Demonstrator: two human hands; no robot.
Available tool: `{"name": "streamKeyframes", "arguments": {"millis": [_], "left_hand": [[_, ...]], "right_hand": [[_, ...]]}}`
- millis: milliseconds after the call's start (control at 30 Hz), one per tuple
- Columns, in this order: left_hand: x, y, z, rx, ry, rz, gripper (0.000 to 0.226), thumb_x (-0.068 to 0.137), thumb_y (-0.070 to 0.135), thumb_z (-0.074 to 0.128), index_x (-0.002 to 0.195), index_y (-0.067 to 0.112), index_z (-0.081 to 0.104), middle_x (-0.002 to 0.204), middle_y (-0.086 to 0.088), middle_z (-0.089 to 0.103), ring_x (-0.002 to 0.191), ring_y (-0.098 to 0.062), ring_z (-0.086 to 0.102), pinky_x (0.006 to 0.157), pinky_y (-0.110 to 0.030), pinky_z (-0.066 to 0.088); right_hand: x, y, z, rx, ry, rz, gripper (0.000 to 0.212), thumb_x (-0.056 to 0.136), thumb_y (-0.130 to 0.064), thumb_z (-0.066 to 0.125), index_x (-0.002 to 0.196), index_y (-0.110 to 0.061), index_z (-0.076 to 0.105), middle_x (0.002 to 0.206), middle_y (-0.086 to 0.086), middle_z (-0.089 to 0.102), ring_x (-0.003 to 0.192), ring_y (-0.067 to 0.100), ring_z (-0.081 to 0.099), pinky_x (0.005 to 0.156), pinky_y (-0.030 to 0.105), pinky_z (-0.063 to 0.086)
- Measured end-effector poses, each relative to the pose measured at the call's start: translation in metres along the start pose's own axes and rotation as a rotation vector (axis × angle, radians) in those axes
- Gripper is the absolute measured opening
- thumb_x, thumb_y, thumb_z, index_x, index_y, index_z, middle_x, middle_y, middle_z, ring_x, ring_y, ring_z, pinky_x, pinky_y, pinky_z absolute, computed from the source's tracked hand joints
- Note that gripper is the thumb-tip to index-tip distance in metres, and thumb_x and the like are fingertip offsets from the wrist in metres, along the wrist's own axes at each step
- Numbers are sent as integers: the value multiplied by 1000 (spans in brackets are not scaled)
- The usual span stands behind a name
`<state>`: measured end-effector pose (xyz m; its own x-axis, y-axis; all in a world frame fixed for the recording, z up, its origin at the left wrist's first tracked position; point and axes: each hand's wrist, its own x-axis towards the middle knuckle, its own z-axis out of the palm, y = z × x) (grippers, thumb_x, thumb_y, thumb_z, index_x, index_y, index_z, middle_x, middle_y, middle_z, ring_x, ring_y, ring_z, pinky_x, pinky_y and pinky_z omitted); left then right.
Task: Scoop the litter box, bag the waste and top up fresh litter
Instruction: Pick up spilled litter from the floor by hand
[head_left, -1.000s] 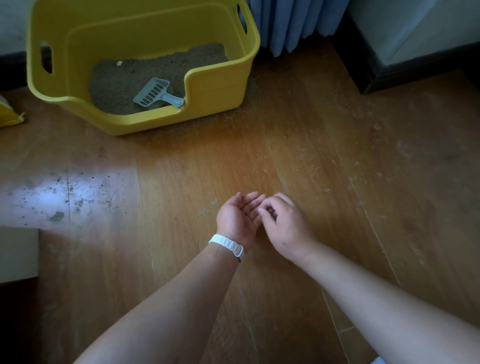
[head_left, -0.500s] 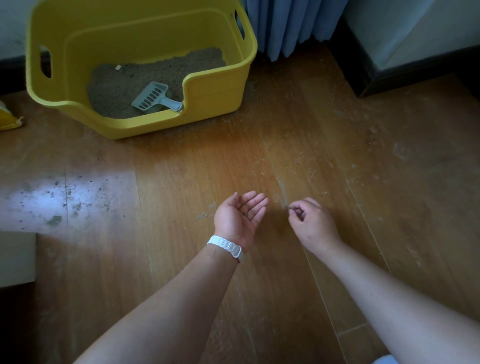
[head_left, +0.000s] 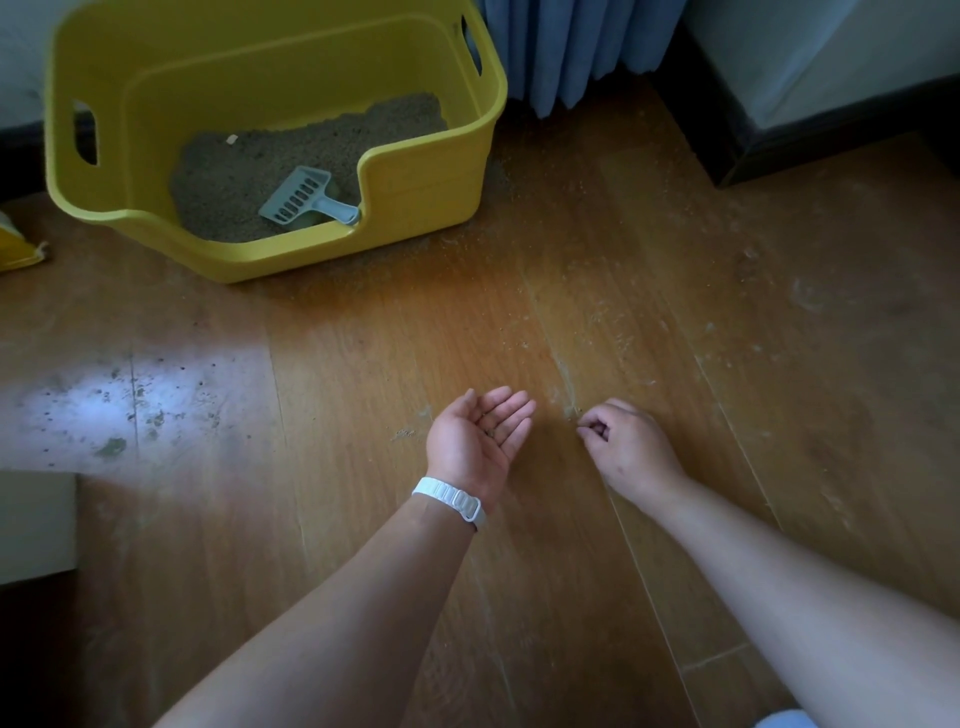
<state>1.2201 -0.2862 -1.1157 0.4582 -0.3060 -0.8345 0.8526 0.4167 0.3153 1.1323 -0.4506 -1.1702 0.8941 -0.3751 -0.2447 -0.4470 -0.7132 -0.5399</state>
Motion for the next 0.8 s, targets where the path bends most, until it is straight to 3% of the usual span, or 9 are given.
{"name": "streamKeyframes", "arguments": {"millis": [300,800], "left_hand": [[3,-2,-3,6,8,-6,41,104,26,35,100,-3,64,94,-19,74,92,-30,71,90,-37,53],[8,-2,-7,31,21,3,41,104,26,35,101,-2,64,95,-19,74,86,-28,73,88,-36,54]], "right_hand": [[2,-2,0,57,30,72,3,87,-17,68,85,-15,66,78,-6,57,68,11,53,59,20,38],[6,-1,4,30,37,32,7,87,-17,67,81,-15,68,80,-4,56,68,11,52,62,24,38]]}}
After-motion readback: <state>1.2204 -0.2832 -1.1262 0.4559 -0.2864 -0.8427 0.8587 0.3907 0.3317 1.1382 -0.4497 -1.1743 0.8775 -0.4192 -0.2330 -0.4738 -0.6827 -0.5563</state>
